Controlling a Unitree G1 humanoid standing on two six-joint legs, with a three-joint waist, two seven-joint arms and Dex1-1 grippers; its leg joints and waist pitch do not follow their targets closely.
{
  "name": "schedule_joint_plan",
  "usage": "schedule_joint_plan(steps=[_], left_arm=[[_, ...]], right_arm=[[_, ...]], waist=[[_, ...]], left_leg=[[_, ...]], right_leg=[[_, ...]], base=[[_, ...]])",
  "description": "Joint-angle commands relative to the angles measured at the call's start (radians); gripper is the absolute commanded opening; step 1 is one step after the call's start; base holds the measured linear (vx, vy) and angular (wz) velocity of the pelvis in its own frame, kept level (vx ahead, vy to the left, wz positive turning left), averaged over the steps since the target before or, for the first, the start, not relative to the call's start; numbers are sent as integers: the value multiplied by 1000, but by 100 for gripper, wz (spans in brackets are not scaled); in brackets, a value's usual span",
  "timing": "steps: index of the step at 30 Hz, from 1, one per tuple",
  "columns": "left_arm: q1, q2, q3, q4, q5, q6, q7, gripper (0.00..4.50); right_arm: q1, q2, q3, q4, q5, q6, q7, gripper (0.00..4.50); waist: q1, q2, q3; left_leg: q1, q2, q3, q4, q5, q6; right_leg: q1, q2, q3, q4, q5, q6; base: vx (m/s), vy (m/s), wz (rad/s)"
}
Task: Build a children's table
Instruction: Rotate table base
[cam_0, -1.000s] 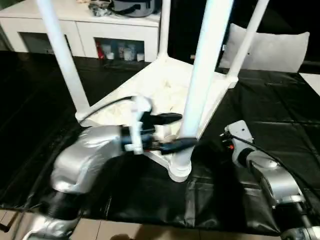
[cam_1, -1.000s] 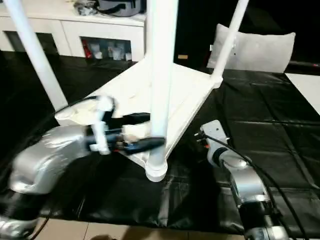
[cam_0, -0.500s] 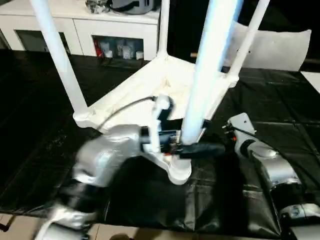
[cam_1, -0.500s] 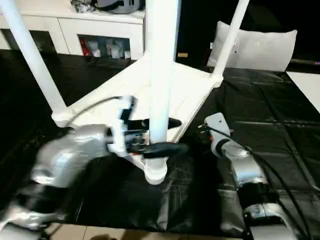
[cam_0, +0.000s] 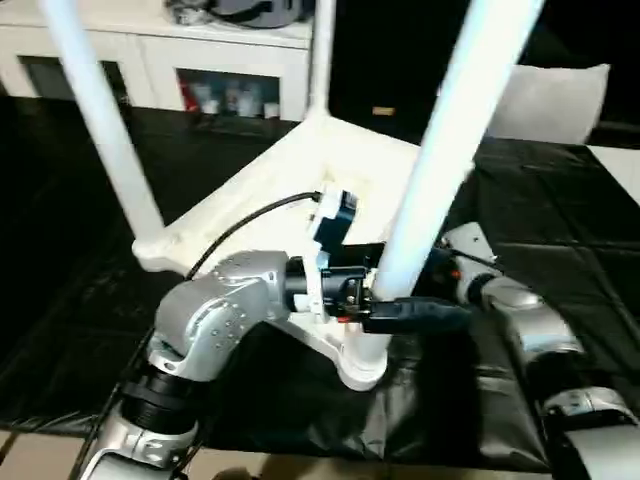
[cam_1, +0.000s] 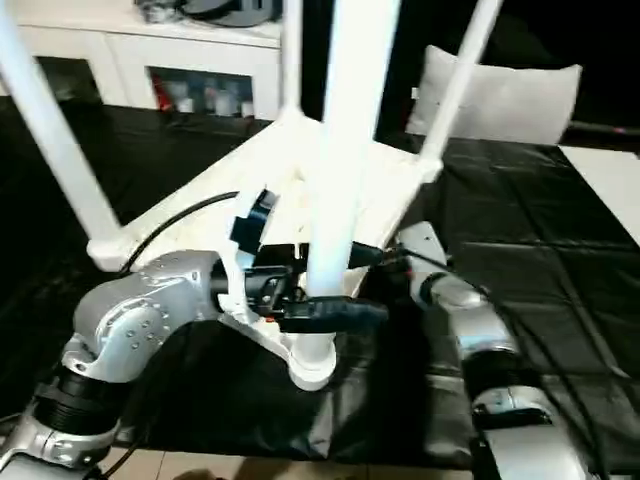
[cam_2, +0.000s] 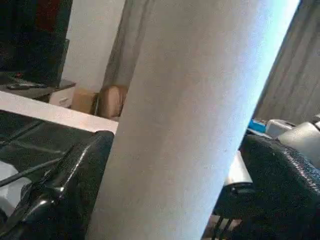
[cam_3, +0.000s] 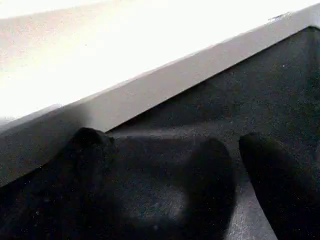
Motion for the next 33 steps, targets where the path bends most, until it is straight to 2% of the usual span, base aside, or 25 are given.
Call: schedule_joint_plan(steps=[1,4,8,12,13,14,15,18,24,26,28,31,33], left_arm=[[-28,-41,-24,-34,-33,7,14,445],[-34,-57,-20,-30,-40,7,29,445],[-39,-70,-23,2,7,-25,53,445],[-54,-72,-30,66,108,-94,110,445],[-68,-66,-32,113,175,-141,154,445],[-68,-65,-32,115,177,-142,156,445],[-76,-53,-29,150,223,-177,190,445],[-81,-20,-18,188,284,-214,238,445],[-32,42,12,148,291,-223,215,445],[18,68,13,99,286,-231,203,445],[45,82,6,71,283,-232,201,445],[86,124,-20,45,320,-226,211,445],[110,182,-56,39,382,-228,213,445]], right_arm=[[-27,64,59,-3,4,-35,72,450],[-37,84,68,-1,0,-44,89,450],[-52,100,70,24,-7,-66,105,450],[-60,112,68,39,-16,-78,92,450],[-64,112,62,53,-23,-82,73,450],[-64,112,62,53,-24,-82,73,450],[-63,107,55,62,-28,-83,55,450],[-54,85,33,71,-28,-81,27,450],[13,27,-6,2,-8,-71,47,450],[77,-12,-24,-87,12,-59,85,450],[105,-26,-31,-129,27,-54,105,450],[163,-56,-42,-224,37,-46,116,450],[203,-76,-56,-293,58,-42,135,450]], waist=[[7,-13,-68],[-4,-15,-68],[-12,-14,-67],[-11,-15,-67],[-12,-15,-68],[-11,-14,-69],[-8,-15,-70],[-4,-14,-69],[9,-12,-70],[11,-11,-70],[12,-12,-69],[16,-14,-65],[15,-10,-61]], left_leg=[[-4,26,-4,-68,-189,4],[-3,28,-7,-69,-202,-2],[1,28,-7,-69,-226,-2],[2,29,-9,-70,-231,2],[3,30,-8,-71,-229,1],[5,30,-9,-71,-228,2],[5,30,-9,-71,-219,1],[10,31,-9,-71,-234,-2],[9,31,-6,-71,-221,-6],[8,33,-7,-72,-223,-5],[8,33,-6,-72,-224,1],[7,32,-7,-75,-245,6],[13,30,-9,-76,-283,3]], right_leg=[[57,-77,43,-77,-362,-141],[57,-76,42,-79,-374,-132],[53,-76,43,-81,-381,-141],[52,-74,43,-82,-376,-135],[52,-74,44,-81,-371,-135],[50,-72,44,-82,-366,-131],[54,-77,45,-80,-356,-137],[50,-75,45,-78,-354,-137],[51,-75,46,-73,-312,-152],[53,-75,47,-72,-305,-152],[53,-74,47,-73,-298,-154],[51,-74,47,-79,-361,-131],[43,-72,44,-90,-448,-100]], base=[[0,0,0],[0,0,0],[0,0,0],[0,0,0],[0,0,0],[0,0,0],[0,0,0],[0,0,0],[0,0,0],[0,0,0],[0,0,0],[0,0,0],[0,0,0]])
